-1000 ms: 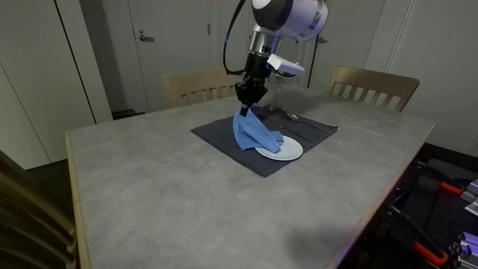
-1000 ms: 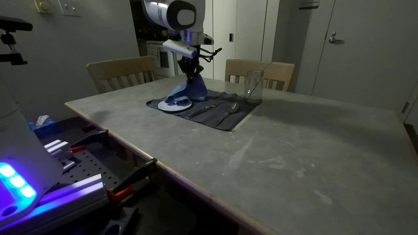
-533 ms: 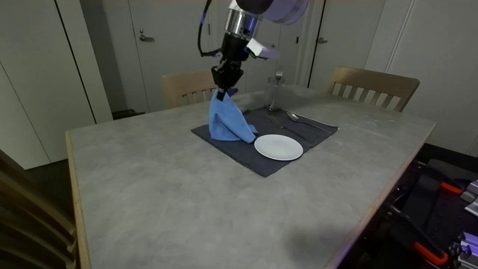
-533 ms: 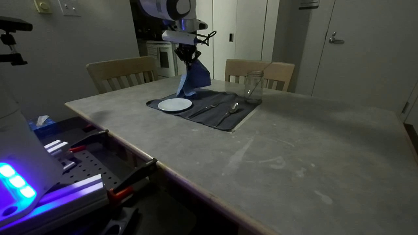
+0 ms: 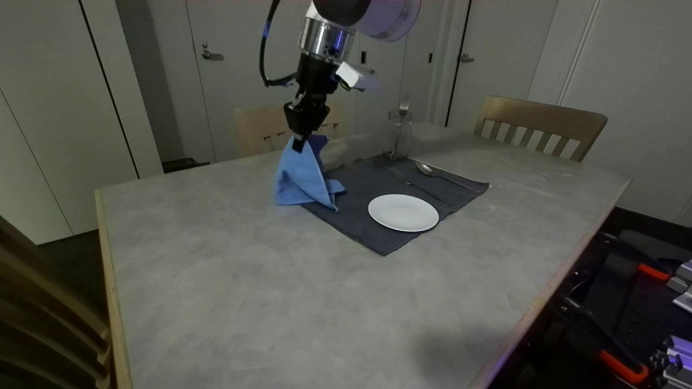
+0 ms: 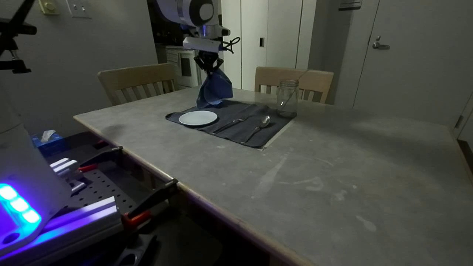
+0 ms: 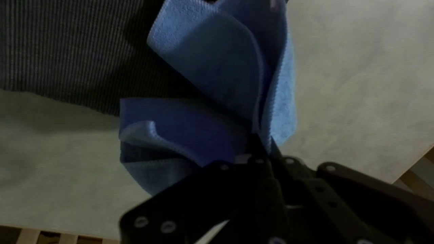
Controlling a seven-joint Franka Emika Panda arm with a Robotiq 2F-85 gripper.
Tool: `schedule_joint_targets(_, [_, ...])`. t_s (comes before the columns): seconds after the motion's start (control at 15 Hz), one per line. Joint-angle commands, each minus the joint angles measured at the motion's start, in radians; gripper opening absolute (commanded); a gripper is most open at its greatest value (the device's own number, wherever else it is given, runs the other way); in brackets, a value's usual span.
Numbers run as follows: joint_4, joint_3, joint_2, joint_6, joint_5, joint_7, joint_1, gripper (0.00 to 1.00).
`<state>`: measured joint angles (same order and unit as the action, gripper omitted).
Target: Use the blue towel to wipe the white plate
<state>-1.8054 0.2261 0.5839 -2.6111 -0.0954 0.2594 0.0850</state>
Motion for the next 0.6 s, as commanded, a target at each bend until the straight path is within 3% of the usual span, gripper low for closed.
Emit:
schedule_joint_targets(0.0, [0.007,0.042,0.050,0.062,-0.053,0.071,-0.070,0.01])
schedule_joint_targets(0.33, [-0.064,0.052,0.065,0.064,-0.128,0.100,-0.144,0.01])
schedule_joint_targets(0.53, [-0.040,0.064,0.113,0.104,-0.166,0.127,-0.175,0.01])
